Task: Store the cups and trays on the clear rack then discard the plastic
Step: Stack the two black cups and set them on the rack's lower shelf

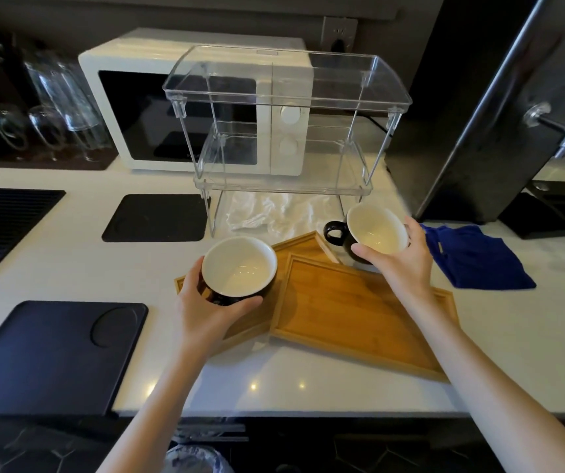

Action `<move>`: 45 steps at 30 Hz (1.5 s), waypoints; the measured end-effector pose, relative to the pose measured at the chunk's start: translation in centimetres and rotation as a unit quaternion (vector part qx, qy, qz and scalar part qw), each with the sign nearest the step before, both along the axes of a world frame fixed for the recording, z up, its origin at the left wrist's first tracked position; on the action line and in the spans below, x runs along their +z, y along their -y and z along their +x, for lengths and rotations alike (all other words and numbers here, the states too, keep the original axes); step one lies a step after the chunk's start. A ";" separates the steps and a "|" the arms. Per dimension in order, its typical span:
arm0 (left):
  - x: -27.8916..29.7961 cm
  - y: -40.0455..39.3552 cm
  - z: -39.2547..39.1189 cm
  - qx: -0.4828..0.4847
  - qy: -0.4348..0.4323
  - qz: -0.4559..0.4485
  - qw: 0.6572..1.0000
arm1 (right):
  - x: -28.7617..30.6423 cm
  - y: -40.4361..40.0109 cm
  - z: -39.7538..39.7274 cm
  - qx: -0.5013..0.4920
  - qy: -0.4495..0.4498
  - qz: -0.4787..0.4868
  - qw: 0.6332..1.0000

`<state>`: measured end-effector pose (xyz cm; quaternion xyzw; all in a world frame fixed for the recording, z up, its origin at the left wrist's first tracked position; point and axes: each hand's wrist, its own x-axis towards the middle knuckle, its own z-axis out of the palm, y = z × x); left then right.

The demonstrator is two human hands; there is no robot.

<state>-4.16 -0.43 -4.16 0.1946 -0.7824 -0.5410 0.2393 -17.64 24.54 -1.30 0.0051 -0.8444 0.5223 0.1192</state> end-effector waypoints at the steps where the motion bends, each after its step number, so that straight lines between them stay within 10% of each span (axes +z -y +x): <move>1: -0.1 0.0 0.0 -0.003 0.001 0.003 1.000 | 0.4 0.4 0.3 0.007 -0.003 -0.008 1.000; 23: -2.3 0.7 0.5 -0.007 0.025 0.028 0.999 | 3.0 12.6 6.3 0.285 0.024 -0.074 0.956; 45: -2.8 1.2 0.4 -0.017 0.076 0.043 0.996 | 0.6 13.2 6.6 0.311 0.072 -0.041 0.947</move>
